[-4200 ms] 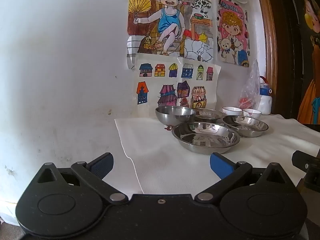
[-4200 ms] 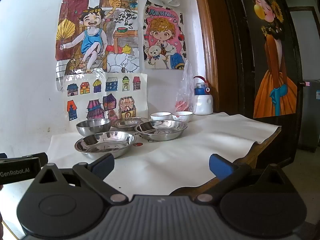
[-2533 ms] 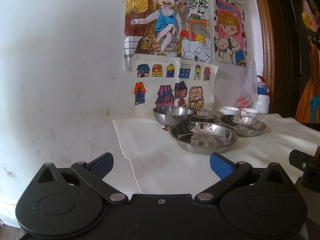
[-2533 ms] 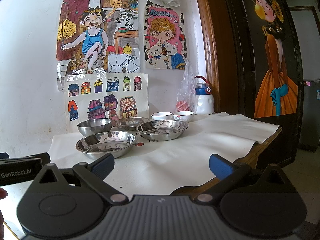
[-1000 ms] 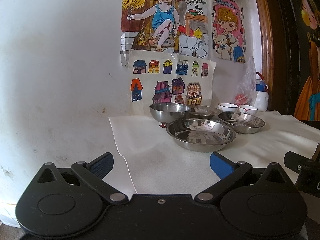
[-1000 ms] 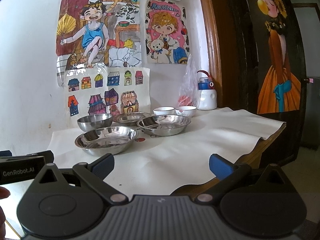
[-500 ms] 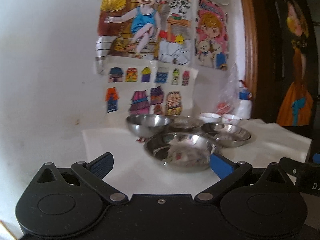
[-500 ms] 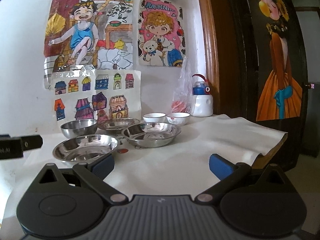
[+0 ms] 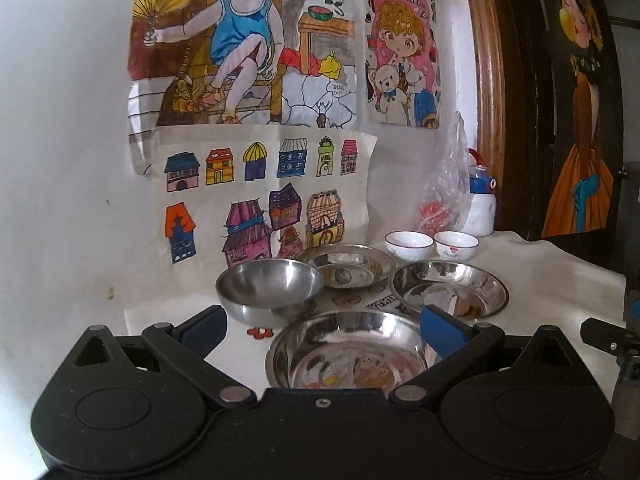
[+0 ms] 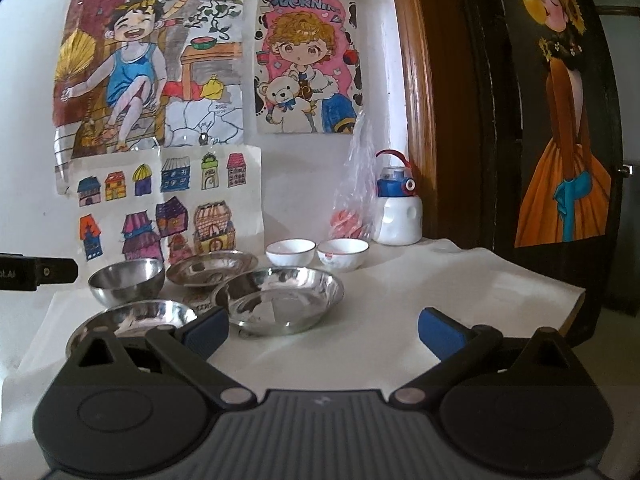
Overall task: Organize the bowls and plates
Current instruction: 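Move both tools forward toward the stainless steel plates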
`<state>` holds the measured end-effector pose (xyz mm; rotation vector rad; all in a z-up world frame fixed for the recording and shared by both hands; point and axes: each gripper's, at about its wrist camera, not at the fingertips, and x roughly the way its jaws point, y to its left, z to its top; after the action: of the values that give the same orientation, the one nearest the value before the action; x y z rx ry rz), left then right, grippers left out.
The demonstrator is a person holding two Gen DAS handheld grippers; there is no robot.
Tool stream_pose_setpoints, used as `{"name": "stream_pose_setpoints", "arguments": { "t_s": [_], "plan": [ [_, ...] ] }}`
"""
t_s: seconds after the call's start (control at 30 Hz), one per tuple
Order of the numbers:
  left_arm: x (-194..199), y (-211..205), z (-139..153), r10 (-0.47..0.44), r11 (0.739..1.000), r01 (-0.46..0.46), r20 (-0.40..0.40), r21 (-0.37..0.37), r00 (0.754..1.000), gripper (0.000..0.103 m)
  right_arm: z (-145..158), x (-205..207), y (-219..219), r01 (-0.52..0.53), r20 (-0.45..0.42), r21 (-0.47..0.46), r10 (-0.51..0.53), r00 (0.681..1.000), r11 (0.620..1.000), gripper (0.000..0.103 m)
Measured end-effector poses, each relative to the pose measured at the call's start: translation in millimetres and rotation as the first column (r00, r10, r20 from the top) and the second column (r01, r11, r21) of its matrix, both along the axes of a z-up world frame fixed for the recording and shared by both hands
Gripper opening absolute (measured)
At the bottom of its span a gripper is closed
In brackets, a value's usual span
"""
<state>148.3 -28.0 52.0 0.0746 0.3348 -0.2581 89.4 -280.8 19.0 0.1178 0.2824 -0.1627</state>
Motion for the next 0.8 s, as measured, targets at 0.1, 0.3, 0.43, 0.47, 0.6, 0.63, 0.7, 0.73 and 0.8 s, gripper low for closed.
{"name": "stream_pose_setpoints", "arguments": {
  "t_s": [0.1, 0.3, 0.43, 0.47, 0.6, 0.63, 0.7, 0.73, 0.8],
  "plan": [
    [13, -2, 5, 0.006, 1.000, -0.006, -0.006, 0.015, 1.000, 0.102, 1, 13, -5, -0.015, -0.006, 0.011, 0.015, 1.000, 1.000, 0.103],
    [32, -12, 16, 0.000, 0.999, 0.001, -0.012, 0.041, 1.000, 0.102, -1, 37, -21, -0.033, -0.020, 0.046, 0.034, 0.999, 0.998, 0.103],
    [50, -29, 20, -0.020, 0.998, 0.022, -0.033, 0.056, 0.999, 0.102, -4, 52, -37, -0.028, -0.038, 0.078, 0.031, 0.999, 0.997, 0.103],
    [56, -34, 20, -0.031, 0.998, 0.034, -0.046, 0.058, 0.998, 0.102, -5, 56, -42, -0.022, -0.046, 0.089, 0.026, 0.999, 0.996, 0.103],
    [78, -55, 18, -0.087, 0.994, 0.092, -0.096, 0.049, 0.992, 0.102, -10, 70, -57, -0.025, -0.084, 0.135, 0.036, 0.996, 0.991, 0.103],
    [84, -61, 18, -0.106, 0.993, 0.111, -0.107, 0.046, 0.989, 0.102, -12, 73, -60, -0.022, -0.095, 0.144, 0.035, 0.995, 0.989, 0.103],
    [93, -71, 17, -0.139, 0.989, 0.145, -0.121, 0.039, 0.983, 0.102, -16, 80, -63, -0.014, -0.125, 0.157, 0.034, 0.992, 0.987, 0.103],
    [99, -77, 17, -0.157, 0.986, 0.163, -0.129, 0.037, 0.979, 0.102, -18, 84, -64, -0.011, -0.138, 0.160, 0.033, 0.990, 0.987, 0.103],
    [107, -88, 14, -0.185, 0.981, 0.192, -0.148, 0.035, 0.972, 0.102, -22, 91, -66, -0.006, -0.166, 0.167, 0.035, 0.985, 0.986, 0.103]
  ]
}}
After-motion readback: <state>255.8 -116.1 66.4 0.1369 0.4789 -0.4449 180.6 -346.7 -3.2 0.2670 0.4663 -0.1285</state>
